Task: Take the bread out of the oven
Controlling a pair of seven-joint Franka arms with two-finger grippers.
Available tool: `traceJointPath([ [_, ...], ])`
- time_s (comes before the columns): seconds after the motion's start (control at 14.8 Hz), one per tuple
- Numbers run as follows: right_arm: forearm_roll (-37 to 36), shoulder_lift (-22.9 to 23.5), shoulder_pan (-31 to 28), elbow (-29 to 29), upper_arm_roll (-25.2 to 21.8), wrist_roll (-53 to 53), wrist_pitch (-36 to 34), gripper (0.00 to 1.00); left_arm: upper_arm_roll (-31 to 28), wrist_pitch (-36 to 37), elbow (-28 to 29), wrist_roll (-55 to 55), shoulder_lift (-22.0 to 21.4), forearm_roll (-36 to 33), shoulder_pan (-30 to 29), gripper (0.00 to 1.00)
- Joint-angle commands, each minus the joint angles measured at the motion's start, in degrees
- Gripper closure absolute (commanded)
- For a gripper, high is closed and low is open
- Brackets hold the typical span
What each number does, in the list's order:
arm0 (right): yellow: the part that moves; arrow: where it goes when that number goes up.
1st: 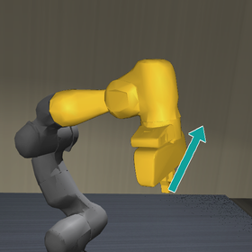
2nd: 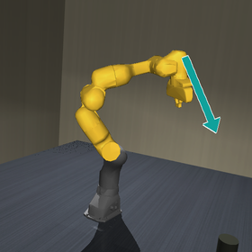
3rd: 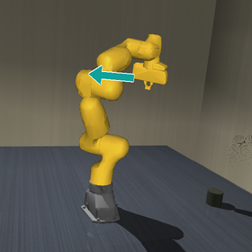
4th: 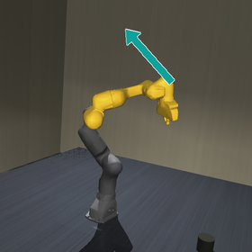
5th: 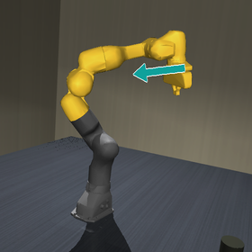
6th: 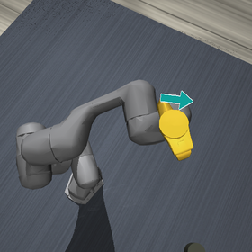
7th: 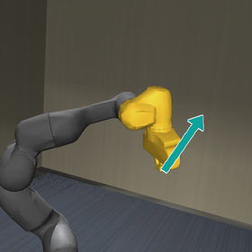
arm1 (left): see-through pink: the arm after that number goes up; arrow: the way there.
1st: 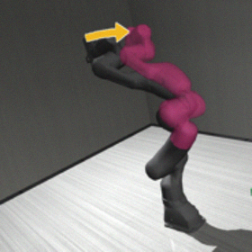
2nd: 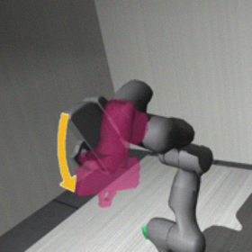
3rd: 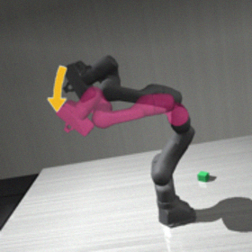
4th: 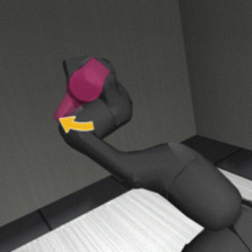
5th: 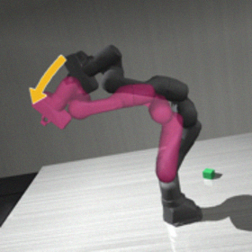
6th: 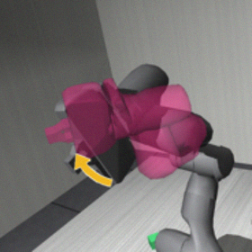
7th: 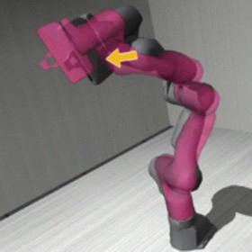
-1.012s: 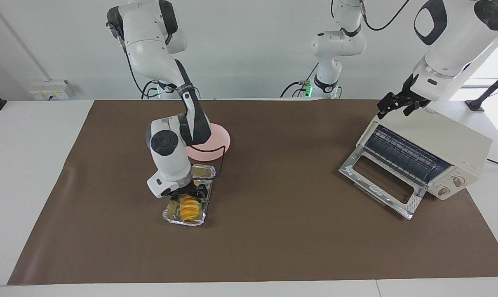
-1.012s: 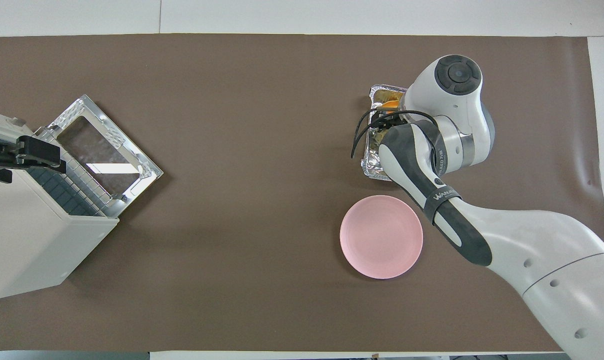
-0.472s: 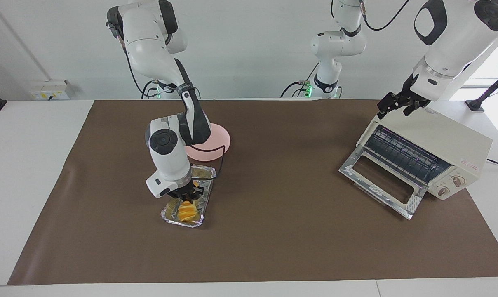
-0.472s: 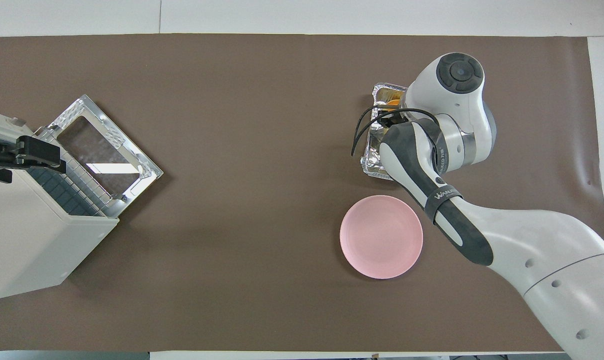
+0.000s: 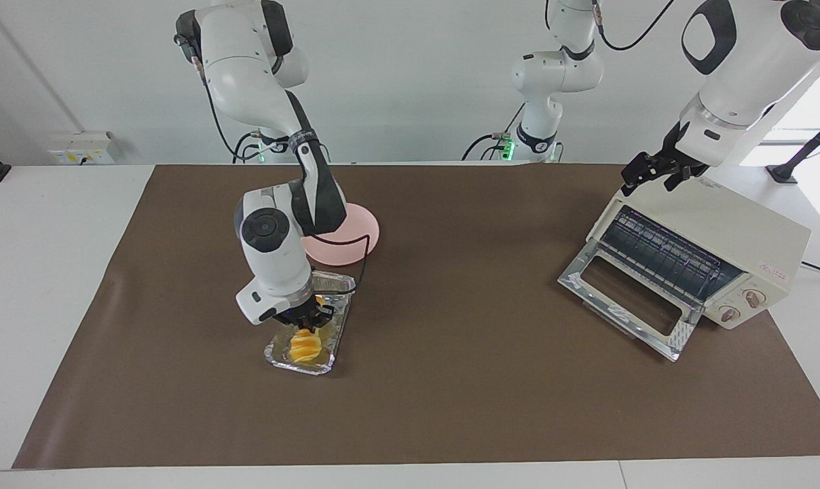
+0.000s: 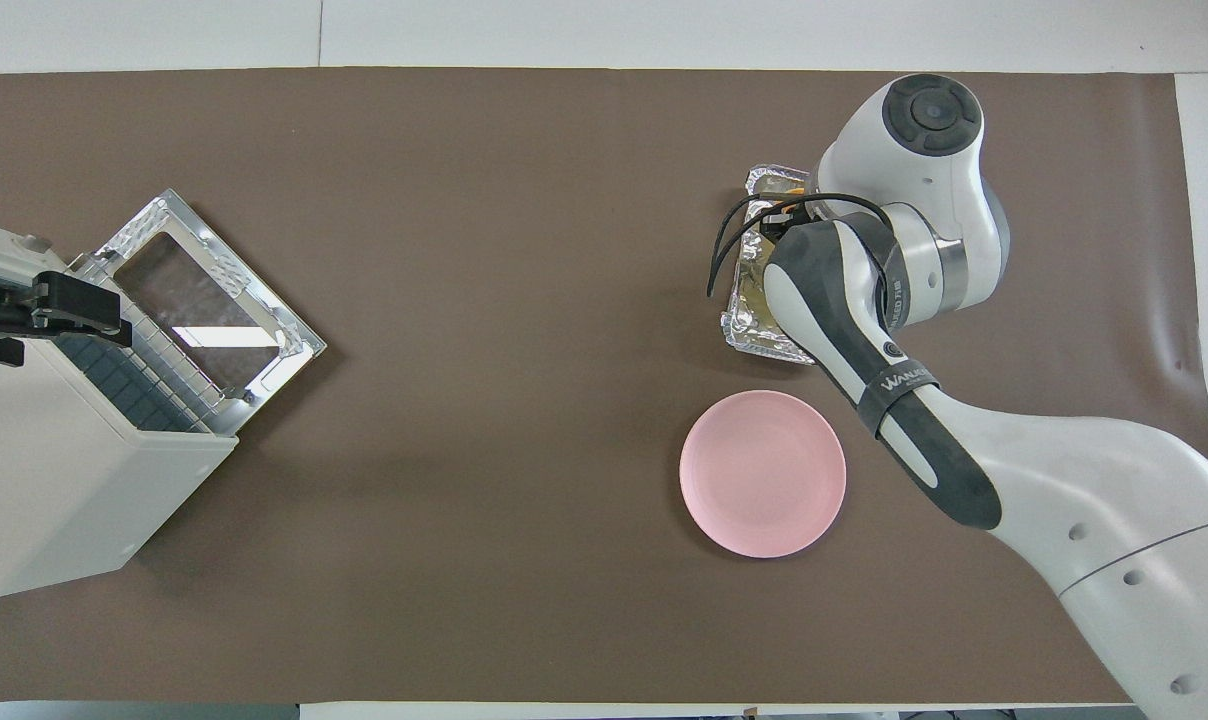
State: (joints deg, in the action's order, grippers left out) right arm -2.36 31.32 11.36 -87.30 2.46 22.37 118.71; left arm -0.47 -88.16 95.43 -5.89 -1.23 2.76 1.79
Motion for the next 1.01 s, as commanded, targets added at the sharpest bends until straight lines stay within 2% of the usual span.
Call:
traceJointPath([
  [0.0,-0.4,-1.3,-0.1,2.8,0.8,1.4,-5.9,1.00,0.0,-0.7,0.8,0.1,-1.1,-1.2,0.0,0.00],
  [0.27,-0.1,-9.6,2.3,0.6,1.1,4.8,-16.0,1.00,0.0,-0.7,0.8,0.1,-1.1,-1.2,0.1,0.00],
  [0.47,-0.1,-19.1,6.0,-9.3,1.1,7.5,-17.8,1.00,-0.1,-0.7,0.8,0.1,-1.1,-1.2,0.1,0.00],
  [0.74,2.2,-29.5,10.4,-24.0,1.1,9.5,-14.2,1.00,0.0,-0.7,0.8,0.1,-1.1,-1.2,0.0,0.00],
  [0.94,2.2,-35.7,13.4,-40.0,1.1,12.3,-0.5,1.00,-0.1,-0.7,0.8,0.1,-1.1,-1.2,0.1,0.00],
])
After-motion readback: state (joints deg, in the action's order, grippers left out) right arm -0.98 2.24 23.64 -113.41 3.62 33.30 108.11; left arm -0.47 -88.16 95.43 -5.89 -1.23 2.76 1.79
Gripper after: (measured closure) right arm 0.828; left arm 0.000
